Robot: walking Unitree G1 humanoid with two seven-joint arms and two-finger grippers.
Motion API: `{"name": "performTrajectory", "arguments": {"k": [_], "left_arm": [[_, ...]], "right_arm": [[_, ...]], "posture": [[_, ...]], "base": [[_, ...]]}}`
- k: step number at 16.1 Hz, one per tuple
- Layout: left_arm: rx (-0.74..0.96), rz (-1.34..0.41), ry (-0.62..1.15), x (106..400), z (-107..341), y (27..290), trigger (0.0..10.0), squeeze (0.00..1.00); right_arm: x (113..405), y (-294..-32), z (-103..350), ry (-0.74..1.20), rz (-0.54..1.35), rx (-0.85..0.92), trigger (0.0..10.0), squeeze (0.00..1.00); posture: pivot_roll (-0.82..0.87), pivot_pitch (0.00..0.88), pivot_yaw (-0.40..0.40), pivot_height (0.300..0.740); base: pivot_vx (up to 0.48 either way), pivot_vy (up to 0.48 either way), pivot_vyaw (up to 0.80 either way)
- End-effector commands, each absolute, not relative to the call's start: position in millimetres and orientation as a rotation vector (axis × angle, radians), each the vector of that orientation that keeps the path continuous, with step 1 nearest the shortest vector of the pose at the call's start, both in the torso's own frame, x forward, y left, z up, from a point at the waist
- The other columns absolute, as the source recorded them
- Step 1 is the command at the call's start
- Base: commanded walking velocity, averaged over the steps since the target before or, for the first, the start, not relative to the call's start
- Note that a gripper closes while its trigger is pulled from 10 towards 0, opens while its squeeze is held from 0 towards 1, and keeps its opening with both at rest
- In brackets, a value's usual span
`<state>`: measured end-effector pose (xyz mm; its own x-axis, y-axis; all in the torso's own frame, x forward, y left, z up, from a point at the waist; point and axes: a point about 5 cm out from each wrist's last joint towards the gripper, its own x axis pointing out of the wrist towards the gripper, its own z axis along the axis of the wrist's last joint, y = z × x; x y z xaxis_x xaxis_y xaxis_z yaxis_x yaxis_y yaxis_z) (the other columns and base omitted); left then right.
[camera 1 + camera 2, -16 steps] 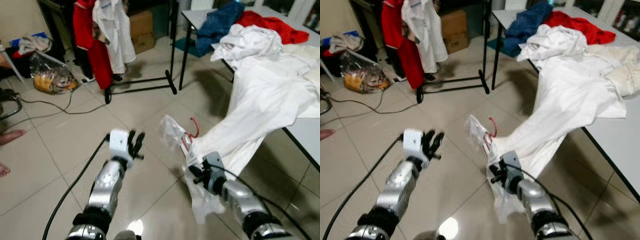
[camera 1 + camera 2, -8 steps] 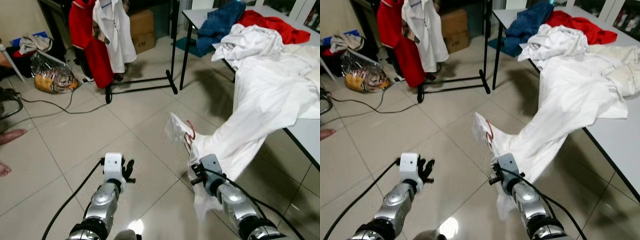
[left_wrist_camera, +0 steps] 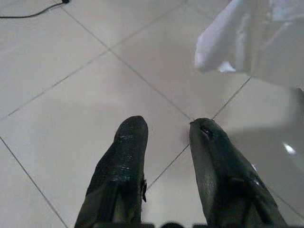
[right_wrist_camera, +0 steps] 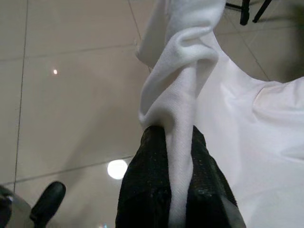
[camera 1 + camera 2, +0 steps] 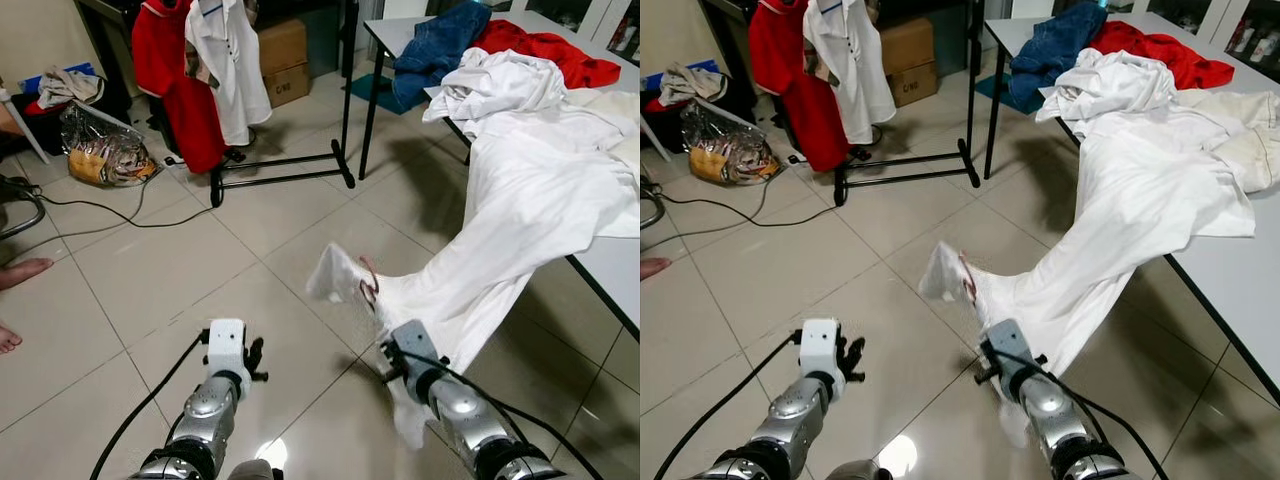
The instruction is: Hang hanger
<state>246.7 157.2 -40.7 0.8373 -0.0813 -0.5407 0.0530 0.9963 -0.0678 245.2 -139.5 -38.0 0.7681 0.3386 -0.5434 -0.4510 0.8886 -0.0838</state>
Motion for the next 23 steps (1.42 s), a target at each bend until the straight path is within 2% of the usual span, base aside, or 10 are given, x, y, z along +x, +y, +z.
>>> {"name": "performTrajectory", "arguments": {"k": [1,15,23], "left_arm": [[-0.037,-0.086,0.597,242.6,-44.2,156.6,10.0,0.0],[-0.081,0.02,0.674,222.0,-58.5,171.5,10.0,0.0],[-0.057,-0.028,0.675,224.6,-57.7,162.6,10.0,0.0]], "right_arm": [[245.3,-139.5,-36.8,0.524,0.434,-0.224,10.0,0.0],[238.3,-138.8,-42.5,0.552,0.45,-0.231,10.0,0.0],[229.9,-148.2,-47.6,0.569,0.419,-0.239,10.0,0.0]], "posture": [[0.13,0.0,0.024,0.74],[0.16,0.005,-0.017,0.74],[0.14,0.0,0.005,0.74]], "base": [[0.0,0.0,0.0],[0.0,0.0,0.0],[0.0,0.0,0.0]]}}
